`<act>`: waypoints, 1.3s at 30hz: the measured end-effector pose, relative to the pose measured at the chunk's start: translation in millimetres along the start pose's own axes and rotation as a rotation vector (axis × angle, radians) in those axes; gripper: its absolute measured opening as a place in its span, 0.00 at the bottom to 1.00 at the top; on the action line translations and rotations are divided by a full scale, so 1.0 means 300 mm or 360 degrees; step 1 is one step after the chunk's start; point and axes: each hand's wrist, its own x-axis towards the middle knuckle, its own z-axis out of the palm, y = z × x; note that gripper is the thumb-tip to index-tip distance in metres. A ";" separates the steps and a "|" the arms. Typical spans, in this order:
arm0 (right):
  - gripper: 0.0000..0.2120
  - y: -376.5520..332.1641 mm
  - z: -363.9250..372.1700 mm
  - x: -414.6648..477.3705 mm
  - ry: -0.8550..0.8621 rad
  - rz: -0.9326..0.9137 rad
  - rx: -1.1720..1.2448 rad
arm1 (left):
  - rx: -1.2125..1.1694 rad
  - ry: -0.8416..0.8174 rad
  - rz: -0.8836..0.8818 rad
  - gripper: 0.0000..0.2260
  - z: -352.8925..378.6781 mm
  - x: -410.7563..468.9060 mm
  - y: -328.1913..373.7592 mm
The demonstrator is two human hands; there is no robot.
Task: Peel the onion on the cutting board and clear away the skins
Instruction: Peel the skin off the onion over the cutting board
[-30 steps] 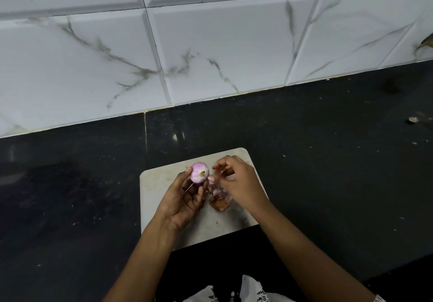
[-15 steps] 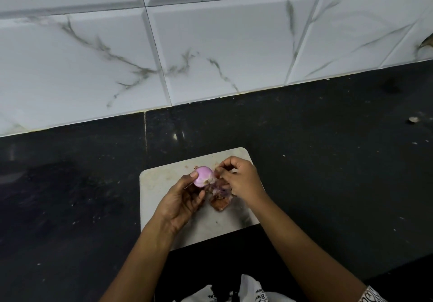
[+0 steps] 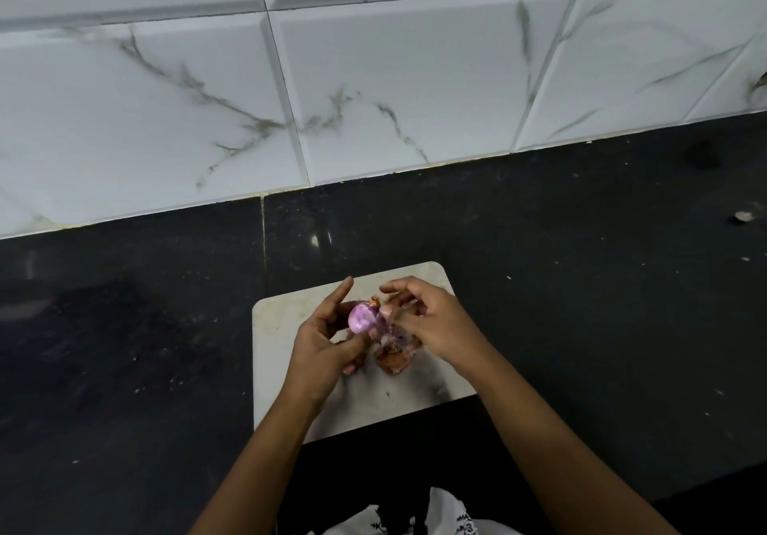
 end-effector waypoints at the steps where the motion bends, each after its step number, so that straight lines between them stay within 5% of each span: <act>1: 0.14 -0.006 0.012 0.000 -0.0008 -0.0025 0.0070 | 0.0029 0.0018 0.0029 0.28 0.003 0.000 0.001; 7: 0.05 0.010 0.052 0.025 0.0245 -0.0112 0.0215 | 0.0109 0.0046 0.0148 0.26 0.002 -0.001 -0.007; 15: 0.08 0.029 0.079 0.026 0.0458 -0.0298 0.0193 | -0.0681 0.0050 -0.0283 0.14 0.059 -0.040 -0.016; 20: 0.04 0.043 0.074 0.037 0.0495 -0.0479 -0.0016 | -0.1144 -0.0013 -0.0598 0.17 0.093 -0.049 0.011; 25: 0.03 0.013 0.036 0.025 0.0503 -0.0193 0.0117 | -0.1409 -0.0002 -0.0706 0.17 0.079 -0.039 0.016; 39: 0.05 -0.094 0.006 0.001 0.0211 0.0133 -0.0377 | -0.0433 -0.0041 -0.0209 0.19 0.066 -0.032 -0.007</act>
